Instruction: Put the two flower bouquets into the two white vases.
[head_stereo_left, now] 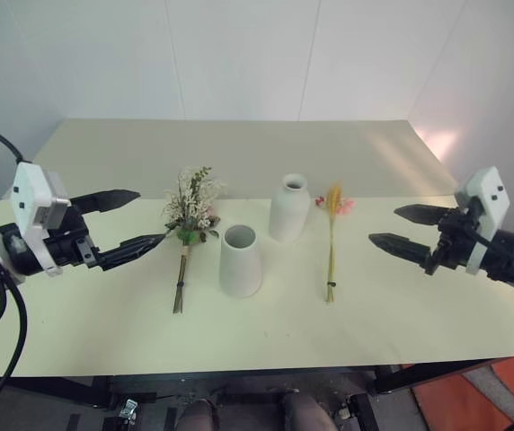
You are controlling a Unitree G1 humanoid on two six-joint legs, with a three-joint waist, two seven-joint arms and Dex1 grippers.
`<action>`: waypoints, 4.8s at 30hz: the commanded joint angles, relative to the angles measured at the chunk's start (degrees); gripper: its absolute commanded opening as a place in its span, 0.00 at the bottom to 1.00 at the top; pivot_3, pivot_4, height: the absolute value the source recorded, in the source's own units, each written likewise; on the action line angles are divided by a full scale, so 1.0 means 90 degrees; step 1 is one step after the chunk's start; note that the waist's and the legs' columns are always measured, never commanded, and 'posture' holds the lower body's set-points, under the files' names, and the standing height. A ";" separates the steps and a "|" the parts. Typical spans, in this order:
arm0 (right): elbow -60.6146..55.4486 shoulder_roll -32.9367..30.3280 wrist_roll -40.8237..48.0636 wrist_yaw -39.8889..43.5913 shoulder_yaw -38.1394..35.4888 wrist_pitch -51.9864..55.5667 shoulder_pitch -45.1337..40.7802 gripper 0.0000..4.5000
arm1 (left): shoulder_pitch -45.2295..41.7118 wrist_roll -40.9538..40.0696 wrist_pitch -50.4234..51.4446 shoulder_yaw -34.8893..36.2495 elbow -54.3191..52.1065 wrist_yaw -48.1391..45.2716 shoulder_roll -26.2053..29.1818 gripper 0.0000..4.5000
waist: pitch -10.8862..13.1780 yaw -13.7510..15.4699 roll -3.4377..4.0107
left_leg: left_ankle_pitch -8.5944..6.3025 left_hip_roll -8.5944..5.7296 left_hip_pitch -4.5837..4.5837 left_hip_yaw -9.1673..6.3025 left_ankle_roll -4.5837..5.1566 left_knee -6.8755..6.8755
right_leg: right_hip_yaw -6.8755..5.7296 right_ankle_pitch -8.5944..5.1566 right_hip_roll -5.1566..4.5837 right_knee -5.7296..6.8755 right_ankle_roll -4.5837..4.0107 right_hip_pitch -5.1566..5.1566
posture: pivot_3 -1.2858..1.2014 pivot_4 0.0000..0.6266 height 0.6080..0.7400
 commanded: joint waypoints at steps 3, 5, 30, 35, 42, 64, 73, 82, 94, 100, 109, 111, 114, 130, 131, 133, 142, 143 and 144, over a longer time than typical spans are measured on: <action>0.0014 -0.0148 -0.0011 0.0015 -0.0035 0.0037 -0.0226 1.00 | 0.0028 -0.0136 -0.0014 0.0229 -0.0285 0.0030 0.0075 1.00 | 0.0000 0.0004 0.0000 | 0.0000 0.0000 0.0000 0.0000 0.0000 0.0000 | 0.0000 0.0000 0.0000 0.0001 0.0000 -0.0001 | 0.52 0.24 1.00; 0.0018 -0.0143 -0.0053 0.0020 0.0033 0.0032 -0.0221 1.00 | 0.0044 -0.0124 -0.0035 0.0234 -0.0286 0.0024 0.0061 1.00 | 0.0000 0.0004 0.0000 | 0.0000 0.0000 0.0000 0.0000 0.0000 0.0000 | -0.0001 0.0000 0.0000 0.0001 0.0000 -0.0001 | 0.52 0.24 1.00; 0.5458 0.1542 -0.1771 -0.1200 0.4190 0.3958 -0.5631 1.00 | -0.2082 0.0283 -0.0405 -0.1716 0.0601 -0.0156 -0.0640 1.00 | 0.0000 0.0008 0.0002 | 0.0001 0.0000 -0.0077 -0.0001 0.0003 0.0003 | 0.0006 0.0041 0.0011 0.0010 0.0042 -0.0074 | 0.52 0.24 1.00; 0.7404 0.2321 -0.2653 -0.0935 0.4850 0.3230 -0.6412 1.00 | -0.2143 0.0419 -0.0639 -0.1900 0.0708 -0.0266 -0.0906 1.00 | 0.0001 -0.0035 0.0002 | 0.0001 -0.0002 -0.0100 -0.0001 0.0003 0.0010 | 0.0004 0.0066 0.0009 0.0006 0.0015 -0.0089 | 0.52 0.24 1.00; 0.9125 0.3096 -0.3610 -0.0595 0.4904 0.1985 -0.7002 1.00 | -0.2010 0.0492 -0.0731 -0.1891 0.0615 -0.0243 -0.1054 1.00 | 0.0002 -0.0109 0.0004 | 0.0002 -0.0001 -0.0098 -0.0007 0.0003 0.0009 | 0.0003 0.0067 0.0013 0.0016 0.0015 -0.0090 | 0.52 0.24 1.00; 0.9843 0.3469 -0.4515 -0.0480 0.3765 0.2050 -0.7046 0.00 | -0.2006 0.0535 -0.0888 -0.1866 0.0734 -0.0259 -0.1044 1.00 | 0.0003 -0.0202 0.0006 | 0.0002 -0.0001 -0.0092 -0.0014 0.0003 0.0009 | 0.0001 0.0068 0.0014 0.0030 0.0013 -0.0088 | 0.52 0.24 1.00; 0.6094 0.2859 -0.3872 -0.2616 0.0892 0.1494 -0.5479 0.00 | -0.2365 0.0397 -0.0581 -0.1881 0.1122 -0.0169 -0.1151 1.00 | 0.0003 -0.0164 0.0006 | 0.0002 -0.0004 -0.0094 -0.0019 0.0003 0.0009 | -0.0002 0.0066 0.0013 0.0028 0.0015 -0.0084 | 0.52 0.24 1.00; 0.3245 0.4066 -0.2682 -0.3052 -0.0291 -0.1206 -0.5248 0.00 | -0.2956 0.0349 0.0551 -0.2236 0.1121 0.0147 -0.1117 1.00 | 0.0012 -0.0304 0.0021 | 0.0002 -0.0002 -0.0084 -0.0028 0.0003 0.0009 | 0.0003 0.0059 0.0021 0.0040 0.0042 -0.0084 | 0.52 0.24 1.00; 0.3558 0.4746 -0.2439 -0.2791 0.0639 -0.2313 -0.5419 0.00 | -0.3053 0.0324 0.0825 -0.2127 0.1017 0.0182 -0.1063 1.00 | 0.0012 -0.0315 0.0021 | 0.0002 -0.0003 -0.0086 -0.0027 0.0003 0.0009 | 0.0002 0.0071 0.0018 0.0037 0.0019 -0.0081 | 0.52 0.24 1.00; 0.4105 0.4832 -0.2531 -0.2737 0.0891 -0.2671 -0.5311 0.00 | -0.2956 0.0315 0.0883 -0.1990 0.0931 0.0285 -0.0952 1.00 | 0.0012 -0.0314 0.0022 | 0.0002 -0.0002 -0.0088 -0.0028 0.0003 0.0009 | 0.0001 0.0071 0.0018 0.0035 0.0018 -0.0082 | 0.52 0.24 1.00; 0.4268 0.4892 -0.2602 -0.2664 0.1215 -0.2816 -0.4923 0.00 | -0.2764 0.0275 0.0965 -0.1857 0.0755 0.0416 -0.0826 1.00 | 0.0012 -0.0317 0.0022 | 0.0002 -0.0002 -0.0086 -0.0028 0.0003 0.0009 | 0.0001 0.0071 0.0018 0.0037 0.0018 -0.0082 | 0.52 0.24 1.00; 0.4236 0.4919 -0.2637 -0.2681 0.1281 -0.2852 -0.4822 0.00 | -0.2748 0.0270 0.0973 -0.1843 0.0737 0.0431 -0.0812 1.00 | 0.0012 -0.0317 0.0022 | 0.0002 -0.0002 -0.0086 -0.0028 0.0003 0.0009 | 0.0001 0.0071 0.0018 0.0037 0.0019 -0.0081 | 0.52 0.24 1.00; 0.4219 0.4964 -0.2741 -0.2696 0.1397 -0.3015 -0.4606 0.00 | -0.2722 0.0272 0.0971 -0.1819 0.0721 0.0435 -0.0790 1.00 | 0.0012 -0.0318 0.0022 | 0.0002 -0.0002 -0.0084 -0.0028 0.0003 0.0009 | 0.0001 0.0071 0.0019 0.0038 0.0018 -0.0080 | 0.52 0.24 1.00; 0.3279 0.5063 -0.2958 -0.2877 0.1758 -0.3237 -0.4095 0.53 | -0.2636 0.0295 0.0939 -0.1856 0.0755 0.0417 -0.0794 1.00 | 0.0011 -0.0316 0.0020 | 0.0002 -0.0001 -0.0087 -0.0028 0.0002 0.0009 | 0.0001 0.0071 0.0019 0.0038 0.0019 -0.0084 | 0.52 0.24 1.00; 0.3233 0.5056 -0.2954 -0.2867 0.1765 -0.3234 -0.4101 0.53 | -0.2636 0.0299 0.0932 -0.1860 0.0761 0.0414 -0.0800 1.00 | 0.0010 -0.0315 0.0020 | 0.0002 -0.0001 -0.0087 -0.0028 0.0003 0.0009 | 0.0001 0.0071 0.0019 0.0038 0.0019 -0.0084 | 0.52 0.24 1.00; 0.3160 0.5039 -0.2948 -0.2839 0.1771 -0.3230 -0.4106 0.53 | -0.2636 0.0312 0.0910 -0.1869 0.0773 0.0405 -0.0813 1.00 | 0.0011 -0.0310 0.0020 | 0.0002 -0.0001 -0.0086 -0.0028 0.0002 0.0009 | 0.0000 0.0071 0.0019 0.0038 0.0019 -0.0083 | 0.52 0.24 1.00; 0.2957 0.4789 -0.2861 -0.2587 0.1759 -0.3033 -0.4291 0.53 | -0.2636 0.0368 0.0811 -0.1896 0.0813 0.0399 -0.0877 1.00 | 0.0011 -0.0311 0.0020 | 0.0002 -0.0001 -0.0086 -0.0028 0.0003 0.0009 | 0.0001 0.0071 0.0019 0.0037 0.0019 -0.0082 | 0.52 0.24 1.00; 0.2965 0.4746 -0.2824 -0.2516 0.1749 -0.2992 -0.4319 0.53 | -0.2638 0.0374 0.0800 -0.1905 0.0822 0.0396 -0.0888 1.00 | 0.0011 -0.0312 0.0020 | 0.0002 -0.0001 -0.0085 -0.0028 0.0002 0.0009 | 0.0001 0.0071 0.0019 0.0037 0.0019 -0.0082 | 0.52 0.24 1.00; 0.2966 0.4716 -0.2797 -0.2473 0.1735 -0.2957 -0.4338 0.49 | -0.2635 0.0382 0.0788 -0.1913 0.0828 0.0393 -0.0897 1.00 | 0.0011 -0.0312 0.0020 | 0.0002 -0.0001 -0.0085 -0.0028 0.0002 0.0009 | 0.0001 0.0071 0.0019 0.0037 0.0019 -0.0082 | 0.52 0.24 1.00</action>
